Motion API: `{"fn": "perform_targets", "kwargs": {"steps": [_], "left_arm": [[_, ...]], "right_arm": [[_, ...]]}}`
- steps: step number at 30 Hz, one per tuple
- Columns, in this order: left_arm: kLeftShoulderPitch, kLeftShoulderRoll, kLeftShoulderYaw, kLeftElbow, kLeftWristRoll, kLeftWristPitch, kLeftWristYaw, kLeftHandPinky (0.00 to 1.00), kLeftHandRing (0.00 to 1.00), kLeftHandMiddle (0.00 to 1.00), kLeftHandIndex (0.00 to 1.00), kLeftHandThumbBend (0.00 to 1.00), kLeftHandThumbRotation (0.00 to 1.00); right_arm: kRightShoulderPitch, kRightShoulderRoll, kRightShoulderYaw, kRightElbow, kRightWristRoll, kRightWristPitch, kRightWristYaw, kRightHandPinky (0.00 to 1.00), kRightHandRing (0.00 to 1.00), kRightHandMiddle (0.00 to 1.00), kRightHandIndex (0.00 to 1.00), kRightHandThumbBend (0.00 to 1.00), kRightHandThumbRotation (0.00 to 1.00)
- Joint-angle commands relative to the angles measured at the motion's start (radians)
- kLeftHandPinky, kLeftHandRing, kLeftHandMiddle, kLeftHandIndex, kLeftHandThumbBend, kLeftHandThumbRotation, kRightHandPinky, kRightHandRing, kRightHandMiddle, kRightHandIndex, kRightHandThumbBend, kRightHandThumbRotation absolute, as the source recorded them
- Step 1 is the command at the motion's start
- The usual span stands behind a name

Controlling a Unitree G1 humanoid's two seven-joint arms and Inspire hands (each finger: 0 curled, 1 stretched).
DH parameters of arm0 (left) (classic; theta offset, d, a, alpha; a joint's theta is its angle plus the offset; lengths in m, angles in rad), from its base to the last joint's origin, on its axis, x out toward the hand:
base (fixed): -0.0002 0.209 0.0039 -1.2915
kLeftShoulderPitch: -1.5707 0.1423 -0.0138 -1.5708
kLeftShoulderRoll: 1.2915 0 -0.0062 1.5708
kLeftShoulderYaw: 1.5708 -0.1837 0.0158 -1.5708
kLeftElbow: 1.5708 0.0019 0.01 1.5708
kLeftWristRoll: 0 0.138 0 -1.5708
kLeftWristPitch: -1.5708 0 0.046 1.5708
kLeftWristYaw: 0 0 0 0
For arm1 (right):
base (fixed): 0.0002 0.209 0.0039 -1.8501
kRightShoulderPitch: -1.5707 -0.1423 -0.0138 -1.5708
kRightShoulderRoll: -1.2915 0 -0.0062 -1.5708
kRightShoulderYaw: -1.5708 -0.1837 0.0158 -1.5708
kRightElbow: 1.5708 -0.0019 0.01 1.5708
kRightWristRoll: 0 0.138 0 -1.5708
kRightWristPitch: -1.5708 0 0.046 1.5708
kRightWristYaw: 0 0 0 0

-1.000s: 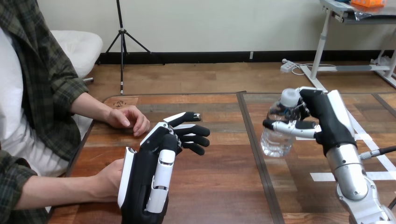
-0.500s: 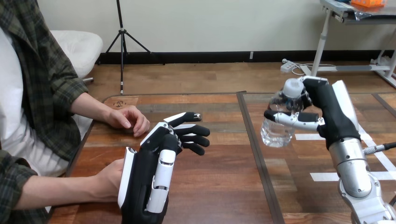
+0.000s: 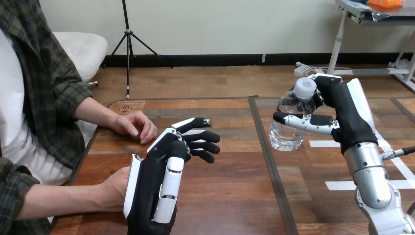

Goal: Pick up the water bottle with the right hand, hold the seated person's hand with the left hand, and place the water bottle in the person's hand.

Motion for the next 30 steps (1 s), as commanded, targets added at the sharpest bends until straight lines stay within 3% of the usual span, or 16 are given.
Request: {"fn": "perform_targets", "kwargs": {"steps": [1, 18, 30], "left_arm": [[-0.053, -0.037, 0.000, -0.008, -0.002, -0.006, -0.003, 0.46, 0.55, 0.61, 0.68, 0.31, 0.93], [-0.046, -0.034, 0.013, -0.023, 0.011, -0.001, 0.015, 0.46, 0.55, 0.61, 0.69, 0.32, 0.92], [-0.044, -0.003, 0.028, -0.064, 0.005, 0.025, 0.009, 0.45, 0.55, 0.61, 0.69, 0.33, 0.89]], "right_arm": [[-0.029, -0.015, -0.021, -0.093, 0.012, -0.028, -0.001, 0.39, 0.40, 0.45, 0.46, 0.70, 0.00], [-0.005, -0.012, -0.015, -0.148, 0.020, -0.072, 0.030, 0.36, 0.39, 0.44, 0.45, 0.69, 0.00], [0.013, -0.003, -0.009, -0.197, 0.021, -0.057, 0.066, 0.36, 0.39, 0.44, 0.44, 0.67, 0.00]]}}
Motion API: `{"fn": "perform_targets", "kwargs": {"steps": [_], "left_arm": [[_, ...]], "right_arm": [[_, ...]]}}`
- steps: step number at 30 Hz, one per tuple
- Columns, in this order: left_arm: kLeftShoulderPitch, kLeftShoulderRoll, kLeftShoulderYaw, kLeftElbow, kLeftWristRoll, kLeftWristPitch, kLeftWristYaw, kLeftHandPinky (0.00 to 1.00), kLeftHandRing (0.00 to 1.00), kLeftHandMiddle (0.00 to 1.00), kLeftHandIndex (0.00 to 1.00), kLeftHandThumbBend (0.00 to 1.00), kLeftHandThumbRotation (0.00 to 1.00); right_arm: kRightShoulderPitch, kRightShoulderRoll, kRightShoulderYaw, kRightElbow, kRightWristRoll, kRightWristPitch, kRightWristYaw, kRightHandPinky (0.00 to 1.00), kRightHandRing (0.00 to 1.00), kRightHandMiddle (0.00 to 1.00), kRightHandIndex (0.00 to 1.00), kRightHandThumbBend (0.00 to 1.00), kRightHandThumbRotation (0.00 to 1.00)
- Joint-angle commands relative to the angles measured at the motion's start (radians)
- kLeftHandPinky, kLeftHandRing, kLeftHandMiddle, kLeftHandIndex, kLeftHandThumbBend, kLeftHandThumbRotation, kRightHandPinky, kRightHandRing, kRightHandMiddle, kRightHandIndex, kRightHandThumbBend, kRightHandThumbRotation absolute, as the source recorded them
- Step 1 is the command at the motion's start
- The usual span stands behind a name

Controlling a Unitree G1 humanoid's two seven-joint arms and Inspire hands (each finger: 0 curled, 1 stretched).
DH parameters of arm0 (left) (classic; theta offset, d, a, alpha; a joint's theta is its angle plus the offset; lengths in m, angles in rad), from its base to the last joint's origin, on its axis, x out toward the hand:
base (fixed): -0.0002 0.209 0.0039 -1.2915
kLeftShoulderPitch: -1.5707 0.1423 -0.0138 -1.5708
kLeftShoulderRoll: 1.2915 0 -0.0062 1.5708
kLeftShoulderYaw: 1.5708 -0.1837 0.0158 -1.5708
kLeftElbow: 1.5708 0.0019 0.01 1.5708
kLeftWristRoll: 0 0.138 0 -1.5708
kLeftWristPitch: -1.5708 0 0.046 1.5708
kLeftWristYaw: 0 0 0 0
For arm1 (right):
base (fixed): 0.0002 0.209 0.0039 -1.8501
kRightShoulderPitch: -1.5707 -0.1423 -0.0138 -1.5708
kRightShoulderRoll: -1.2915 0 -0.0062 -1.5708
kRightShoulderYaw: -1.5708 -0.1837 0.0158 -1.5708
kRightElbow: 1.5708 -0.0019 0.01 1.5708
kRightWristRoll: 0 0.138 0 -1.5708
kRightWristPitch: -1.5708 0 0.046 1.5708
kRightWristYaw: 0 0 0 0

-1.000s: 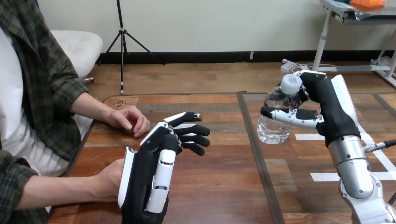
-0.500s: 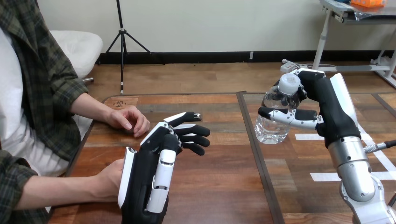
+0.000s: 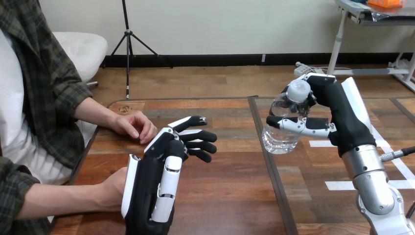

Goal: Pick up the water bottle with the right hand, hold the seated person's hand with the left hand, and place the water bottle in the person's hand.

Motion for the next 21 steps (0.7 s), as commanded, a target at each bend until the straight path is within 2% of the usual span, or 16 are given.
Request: {"fn": "perform_targets", "kwargs": {"steps": [1, 3, 6, 8, 12, 16, 20, 21], "left_arm": [[-0.042, -0.001, 0.020, -0.068, 0.005, 0.023, -0.004, 0.45, 0.55, 0.61, 0.69, 0.33, 0.88], [-0.038, 0.008, 0.023, -0.082, 0.003, 0.035, -0.009, 0.46, 0.56, 0.61, 0.70, 0.34, 0.87], [-0.032, 0.020, 0.033, -0.101, 0.007, 0.051, -0.013, 0.46, 0.57, 0.63, 0.71, 0.32, 0.78], [-0.028, 0.025, 0.042, -0.113, 0.019, 0.061, -0.012, 0.47, 0.58, 0.64, 0.73, 0.30, 0.71], [-0.024, 0.074, 0.060, -0.145, 0.042, 0.093, -0.036, 0.50, 0.62, 0.68, 0.77, 0.27, 0.51], [-0.016, 0.109, 0.088, -0.186, 0.090, 0.139, -0.034, 0.55, 0.68, 0.72, 0.81, 0.33, 0.22], [-0.007, 0.141, 0.119, -0.225, 0.144, 0.179, -0.029, 0.58, 0.72, 0.76, 0.83, 0.42, 0.09], [-0.006, 0.155, 0.134, -0.237, 0.179, 0.188, -0.022, 0.59, 0.73, 0.76, 0.84, 0.44, 0.07]], "right_arm": [[-0.043, -0.003, -0.009, -0.093, 0.014, -0.020, 0.007, 0.36, 0.39, 0.44, 0.44, 0.67, 0.00], [-0.040, -0.001, -0.007, -0.102, 0.011, -0.018, 0.011, 0.36, 0.39, 0.44, 0.44, 0.67, 0.00], [-0.037, 0.003, -0.004, -0.111, 0.009, -0.015, 0.016, 0.36, 0.40, 0.44, 0.44, 0.67, 0.00], [-0.036, 0.006, -0.003, -0.115, 0.008, -0.013, 0.018, 0.36, 0.40, 0.44, 0.44, 0.67, 0.00], [-0.035, 0.012, 0.002, -0.121, 0.009, -0.013, 0.025, 0.37, 0.41, 0.44, 0.44, 0.67, 0.00], [-0.032, 0.018, 0.007, -0.130, 0.006, -0.004, 0.029, 0.38, 0.42, 0.45, 0.44, 0.68, 0.00], [-0.031, 0.021, 0.011, -0.132, 0.000, -0.006, 0.031, 0.39, 0.43, 0.46, 0.44, 0.68, 0.00], [-0.030, 0.022, 0.012, -0.131, 0.000, -0.009, 0.033, 0.39, 0.43, 0.46, 0.44, 0.68, 0.00]]}}
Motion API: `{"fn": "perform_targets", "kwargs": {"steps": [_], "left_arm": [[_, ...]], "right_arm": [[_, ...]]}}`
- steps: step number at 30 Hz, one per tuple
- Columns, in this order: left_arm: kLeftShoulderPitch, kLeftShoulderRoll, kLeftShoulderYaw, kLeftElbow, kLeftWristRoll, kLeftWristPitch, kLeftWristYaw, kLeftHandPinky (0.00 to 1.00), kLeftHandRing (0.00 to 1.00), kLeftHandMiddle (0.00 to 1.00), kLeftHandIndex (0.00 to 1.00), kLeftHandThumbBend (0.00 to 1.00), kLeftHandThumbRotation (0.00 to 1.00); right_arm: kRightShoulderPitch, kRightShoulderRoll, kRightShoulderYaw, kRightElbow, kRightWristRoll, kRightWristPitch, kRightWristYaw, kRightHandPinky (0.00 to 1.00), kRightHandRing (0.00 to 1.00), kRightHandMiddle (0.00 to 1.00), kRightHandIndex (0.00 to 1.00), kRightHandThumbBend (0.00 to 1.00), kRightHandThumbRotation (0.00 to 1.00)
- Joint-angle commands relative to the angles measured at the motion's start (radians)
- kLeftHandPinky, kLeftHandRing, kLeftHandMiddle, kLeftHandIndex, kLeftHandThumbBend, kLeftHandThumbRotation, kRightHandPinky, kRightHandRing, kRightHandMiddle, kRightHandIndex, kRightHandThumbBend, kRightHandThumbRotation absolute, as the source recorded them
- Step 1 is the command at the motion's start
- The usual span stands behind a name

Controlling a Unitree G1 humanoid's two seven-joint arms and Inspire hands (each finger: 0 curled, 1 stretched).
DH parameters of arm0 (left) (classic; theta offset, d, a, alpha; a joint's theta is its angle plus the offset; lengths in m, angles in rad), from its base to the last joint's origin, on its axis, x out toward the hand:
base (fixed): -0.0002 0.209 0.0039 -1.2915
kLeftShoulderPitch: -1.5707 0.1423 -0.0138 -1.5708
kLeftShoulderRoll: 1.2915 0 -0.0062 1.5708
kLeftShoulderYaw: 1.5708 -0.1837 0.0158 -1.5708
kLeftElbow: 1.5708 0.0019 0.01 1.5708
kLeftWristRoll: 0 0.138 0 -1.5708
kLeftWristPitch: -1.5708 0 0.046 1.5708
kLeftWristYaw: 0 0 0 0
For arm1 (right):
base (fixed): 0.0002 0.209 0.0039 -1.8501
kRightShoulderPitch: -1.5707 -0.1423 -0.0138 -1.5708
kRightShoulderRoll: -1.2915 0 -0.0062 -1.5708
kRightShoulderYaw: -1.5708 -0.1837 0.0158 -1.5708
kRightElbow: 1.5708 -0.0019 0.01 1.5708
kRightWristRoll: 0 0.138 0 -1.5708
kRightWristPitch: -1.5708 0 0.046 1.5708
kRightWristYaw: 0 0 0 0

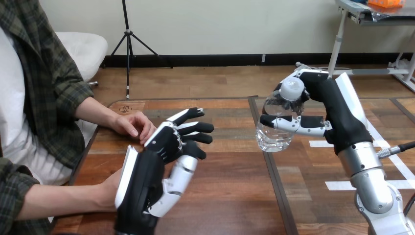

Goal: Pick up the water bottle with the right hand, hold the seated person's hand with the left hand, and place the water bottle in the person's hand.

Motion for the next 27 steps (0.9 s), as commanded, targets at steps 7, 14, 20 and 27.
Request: {"fn": "perform_targets", "kwargs": {"steps": [7, 14, 20, 27], "left_arm": [[0.000, 0.123, 0.136, -0.184, 0.291, 0.114, 0.066, 0.64, 0.79, 0.83, 0.86, 0.60, 0.01], [0.050, 0.177, 0.202, -0.333, 0.494, 0.266, 0.086, 0.66, 0.83, 0.89, 0.88, 0.72, 0.02], [0.078, 0.219, 0.242, -0.431, 0.627, 0.360, 0.088, 0.72, 0.86, 0.90, 0.86, 0.81, 0.04], [0.109, 0.269, 0.273, -0.509, 0.697, 0.445, 0.047, 0.80, 0.89, 0.89, 0.83, 0.87, 0.04]], "right_arm": [[-0.035, 0.019, 0.013, -0.072, -0.001, -0.010, 0.004, 0.40, 0.44, 0.46, 0.43, 0.69, 0.00], [-0.032, 0.022, 0.017, -0.075, 0.001, -0.013, 0.008, 0.40, 0.44, 0.46, 0.43, 0.69, 0.00], [-0.028, 0.026, 0.020, -0.079, 0.011, -0.015, 0.019, 0.41, 0.44, 0.46, 0.43, 0.69, 0.00], [-0.026, 0.024, 0.024, -0.083, 0.006, -0.021, 0.020, 0.41, 0.45, 0.46, 0.42, 0.68, 0.00]]}}
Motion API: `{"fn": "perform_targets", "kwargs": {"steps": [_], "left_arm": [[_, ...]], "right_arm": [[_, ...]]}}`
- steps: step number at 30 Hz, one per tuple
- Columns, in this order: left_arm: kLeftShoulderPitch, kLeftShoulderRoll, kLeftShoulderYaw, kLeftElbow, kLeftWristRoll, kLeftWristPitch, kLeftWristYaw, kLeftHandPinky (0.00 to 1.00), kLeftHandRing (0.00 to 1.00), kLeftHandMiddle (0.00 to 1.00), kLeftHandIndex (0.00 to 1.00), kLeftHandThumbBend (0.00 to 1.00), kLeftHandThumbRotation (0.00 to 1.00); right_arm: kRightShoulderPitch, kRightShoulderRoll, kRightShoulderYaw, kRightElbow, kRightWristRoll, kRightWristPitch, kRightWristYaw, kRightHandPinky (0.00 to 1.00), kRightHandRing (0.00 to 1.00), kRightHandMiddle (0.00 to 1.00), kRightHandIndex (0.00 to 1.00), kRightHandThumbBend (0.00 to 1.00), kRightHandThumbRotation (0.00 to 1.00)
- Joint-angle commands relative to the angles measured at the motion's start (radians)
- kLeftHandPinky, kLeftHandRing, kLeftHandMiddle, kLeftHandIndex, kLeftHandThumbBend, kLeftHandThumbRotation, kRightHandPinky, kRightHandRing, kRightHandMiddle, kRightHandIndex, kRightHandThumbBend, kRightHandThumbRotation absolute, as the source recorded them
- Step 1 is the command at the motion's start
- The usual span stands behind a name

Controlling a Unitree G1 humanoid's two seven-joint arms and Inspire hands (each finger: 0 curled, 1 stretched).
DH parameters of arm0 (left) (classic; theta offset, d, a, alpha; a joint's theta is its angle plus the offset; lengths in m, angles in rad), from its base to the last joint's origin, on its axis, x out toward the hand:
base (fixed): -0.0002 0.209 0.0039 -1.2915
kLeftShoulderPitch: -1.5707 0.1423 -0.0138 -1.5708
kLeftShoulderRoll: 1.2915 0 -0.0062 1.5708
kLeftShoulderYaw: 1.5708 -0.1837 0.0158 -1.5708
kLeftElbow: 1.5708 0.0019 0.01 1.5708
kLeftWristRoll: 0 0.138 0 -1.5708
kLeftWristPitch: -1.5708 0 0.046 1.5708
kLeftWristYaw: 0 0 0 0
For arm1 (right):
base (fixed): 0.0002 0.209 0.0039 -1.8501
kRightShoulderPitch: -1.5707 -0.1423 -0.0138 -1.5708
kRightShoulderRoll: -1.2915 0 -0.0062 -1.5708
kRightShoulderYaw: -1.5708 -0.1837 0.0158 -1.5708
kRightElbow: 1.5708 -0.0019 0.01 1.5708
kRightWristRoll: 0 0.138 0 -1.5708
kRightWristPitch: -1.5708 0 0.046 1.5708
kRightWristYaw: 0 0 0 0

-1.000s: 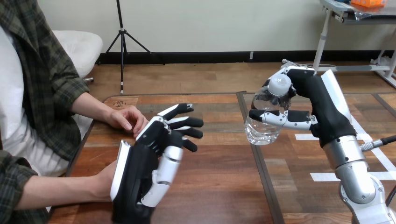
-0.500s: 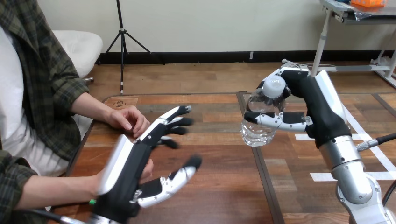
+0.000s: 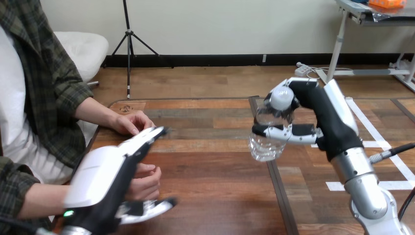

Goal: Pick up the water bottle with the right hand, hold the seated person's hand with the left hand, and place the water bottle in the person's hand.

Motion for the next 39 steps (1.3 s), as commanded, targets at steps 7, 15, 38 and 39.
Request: {"fn": "perform_targets", "kwargs": {"steps": [7, 15, 38, 39], "left_arm": [[0.015, 0.090, 0.062, -0.204, 0.081, 0.124, -0.057, 0.81, 0.86, 0.86, 0.80, 0.92, 0.04], [0.048, 0.114, 0.067, -0.283, 0.103, 0.232, -0.155, 0.79, 0.84, 0.84, 0.79, 0.94, 0.02], [0.058, 0.133, 0.041, -0.315, 0.217, 0.415, -0.290, 0.77, 0.83, 0.83, 0.77, 0.91, 0.00], [0.057, 0.135, 0.040, -0.312, 0.222, 0.420, -0.293, 0.77, 0.83, 0.83, 0.76, 0.91, 0.00]], "right_arm": [[-0.049, 0.013, -0.003, -0.086, 0.017, -0.021, 0.004, 0.42, 0.45, 0.46, 0.42, 0.68, 0.00], [-0.048, 0.013, -0.005, -0.087, 0.019, -0.018, 0.011, 0.42, 0.45, 0.46, 0.42, 0.68, 0.00], [-0.037, 0.016, -0.011, -0.074, 0.024, 0.000, 0.029, 0.42, 0.45, 0.47, 0.43, 0.67, 0.00], [-0.036, 0.017, -0.011, -0.074, 0.026, 0.002, 0.030, 0.42, 0.45, 0.47, 0.43, 0.67, 0.00]]}}
